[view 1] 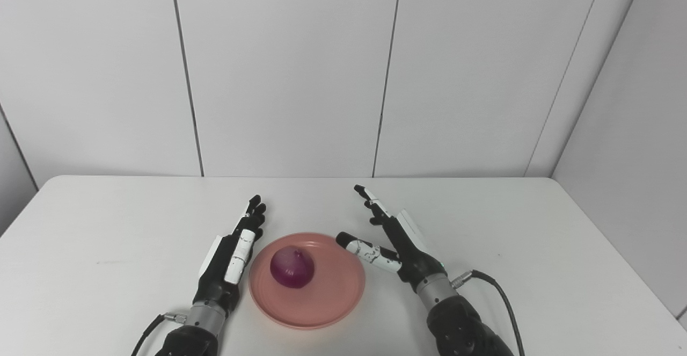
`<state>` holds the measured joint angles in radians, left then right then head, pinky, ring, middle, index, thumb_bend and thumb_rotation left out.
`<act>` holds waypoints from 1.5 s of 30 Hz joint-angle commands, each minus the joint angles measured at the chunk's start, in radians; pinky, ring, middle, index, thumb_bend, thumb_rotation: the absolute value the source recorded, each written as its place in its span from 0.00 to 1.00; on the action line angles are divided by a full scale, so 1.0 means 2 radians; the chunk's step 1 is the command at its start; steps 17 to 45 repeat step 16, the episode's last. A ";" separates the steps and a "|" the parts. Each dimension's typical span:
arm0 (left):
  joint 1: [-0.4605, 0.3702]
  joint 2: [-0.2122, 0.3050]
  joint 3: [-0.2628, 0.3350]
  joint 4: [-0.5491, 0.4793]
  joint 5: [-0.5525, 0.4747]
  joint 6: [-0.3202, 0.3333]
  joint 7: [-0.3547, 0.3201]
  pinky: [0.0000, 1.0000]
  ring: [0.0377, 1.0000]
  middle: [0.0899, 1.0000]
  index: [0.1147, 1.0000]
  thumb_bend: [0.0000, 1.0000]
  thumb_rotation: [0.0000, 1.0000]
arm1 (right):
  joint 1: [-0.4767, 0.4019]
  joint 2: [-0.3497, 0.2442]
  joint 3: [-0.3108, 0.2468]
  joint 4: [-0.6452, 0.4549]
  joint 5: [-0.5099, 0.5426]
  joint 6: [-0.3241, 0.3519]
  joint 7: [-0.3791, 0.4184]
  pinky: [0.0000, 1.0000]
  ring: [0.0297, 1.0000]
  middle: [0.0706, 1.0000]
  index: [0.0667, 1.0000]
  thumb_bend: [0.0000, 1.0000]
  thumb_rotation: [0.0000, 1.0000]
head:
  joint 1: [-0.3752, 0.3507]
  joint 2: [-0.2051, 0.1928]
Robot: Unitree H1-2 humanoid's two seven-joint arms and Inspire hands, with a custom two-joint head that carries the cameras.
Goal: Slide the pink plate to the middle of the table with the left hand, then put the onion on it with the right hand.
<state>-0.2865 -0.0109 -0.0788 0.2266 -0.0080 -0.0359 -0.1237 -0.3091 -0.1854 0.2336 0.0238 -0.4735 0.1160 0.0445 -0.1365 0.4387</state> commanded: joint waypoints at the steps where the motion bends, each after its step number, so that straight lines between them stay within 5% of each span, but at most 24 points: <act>1: -0.021 0.000 0.003 -0.014 0.004 -0.012 0.007 1.00 1.00 0.99 0.98 0.84 1.00 | -0.012 -0.005 -0.009 -0.004 0.010 -0.029 -0.005 0.79 0.92 0.97 0.97 0.67 0.91 | 0.000 0.000; 9: -0.020 0.000 0.004 -0.014 0.002 -0.007 0.009 1.00 1.00 0.99 0.98 0.84 0.99 | -0.011 -0.014 -0.013 0.020 0.017 -0.025 0.000 0.83 0.90 0.96 0.98 0.64 1.00 | 0.001 -0.001; 45: -0.021 0.003 0.008 -0.006 0.002 -0.017 0.010 1.00 1.00 0.98 0.97 0.84 0.98 | -0.013 -0.019 -0.014 0.042 0.015 -0.024 -0.005 0.86 0.90 0.95 0.98 0.68 1.00 | 0.003 -0.004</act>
